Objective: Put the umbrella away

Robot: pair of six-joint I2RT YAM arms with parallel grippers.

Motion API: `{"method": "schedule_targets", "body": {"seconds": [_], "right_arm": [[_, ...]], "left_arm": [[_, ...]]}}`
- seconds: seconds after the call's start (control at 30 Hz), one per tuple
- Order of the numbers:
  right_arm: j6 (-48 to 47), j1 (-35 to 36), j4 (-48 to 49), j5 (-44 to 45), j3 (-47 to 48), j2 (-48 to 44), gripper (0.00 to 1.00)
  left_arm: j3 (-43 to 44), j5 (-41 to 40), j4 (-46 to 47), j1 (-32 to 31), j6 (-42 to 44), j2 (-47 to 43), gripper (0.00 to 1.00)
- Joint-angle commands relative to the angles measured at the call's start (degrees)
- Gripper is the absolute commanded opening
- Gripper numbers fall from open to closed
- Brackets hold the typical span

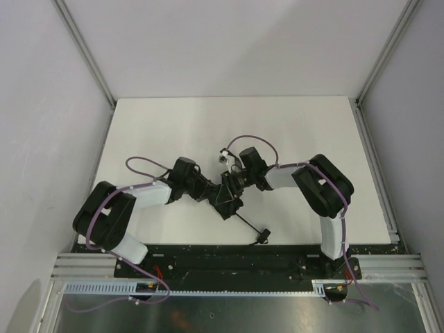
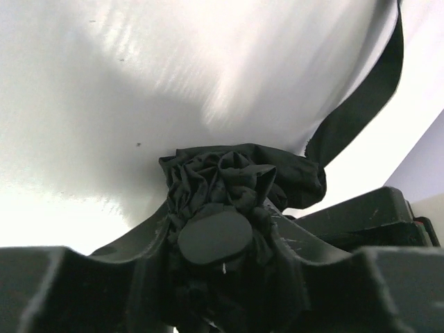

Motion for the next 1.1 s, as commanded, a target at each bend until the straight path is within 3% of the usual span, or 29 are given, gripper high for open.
{"method": "schedule_targets", "body": {"seconds": [0.0,0.07,0.13,0.17,0.23,0.3,0.57,0.73,0.9,1.0,1.07], "right_arm": [[-0.80,1.09,-3.30,3.46,-0.09,-2.29,0.13],[-2.31,1.69,-8.13,10.94,0.22,-5.73,0.36],[-4.00,2.81,-12.81,19.05,0.42,-9.87,0.68],[-5.24,3.83,-14.97,23.61,0.60,-11.92,0.79],[-7.97,6.47,-18.41,31.65,1.07,-15.55,0.92],[-11.11,10.02,-21.71,40.97,2.29,-17.80,0.98],[-15.87,21.27,-25.16,65.32,6.28,-14.79,0.99],[-16.05,26.31,-23.38,75.17,6.81,-10.07,0.91],[-17.37,28.08,-22.82,78.98,7.20,-5.32,0.84],[-17.48,26.61,-21.82,77.21,7.20,-3.04,0.67],[-16.98,24.99,-21.99,73.61,7.18,-2.14,0.44]], "left_arm": [[-3.90,-2.70,0.31,-1.22,1.64,0.10,0.13],[-4.52,-2.84,1.10,-1.26,1.44,-0.83,0.04],[-4.85,-2.70,1.26,-1.23,1.24,-1.50,0.01],[-4.90,-2.58,1.24,-1.27,0.97,-1.78,0.00],[-4.81,-2.13,0.68,-1.23,-0.16,-2.09,0.00],[-3.93,-1.27,-2.21,-1.15,-1.27,-1.55,0.00],[-0.29,1.02,-8.81,-0.85,-3.84,0.29,0.00],[0.79,0.90,-11.38,-0.19,-4.18,0.31,0.00],[1.26,0.90,-12.78,0.08,-4.44,0.52,0.00],[1.52,1.47,-12.91,0.10,-4.48,0.48,0.00],[1.65,1.19,-12.95,0.12,-3.83,-0.09,0.00]]}}
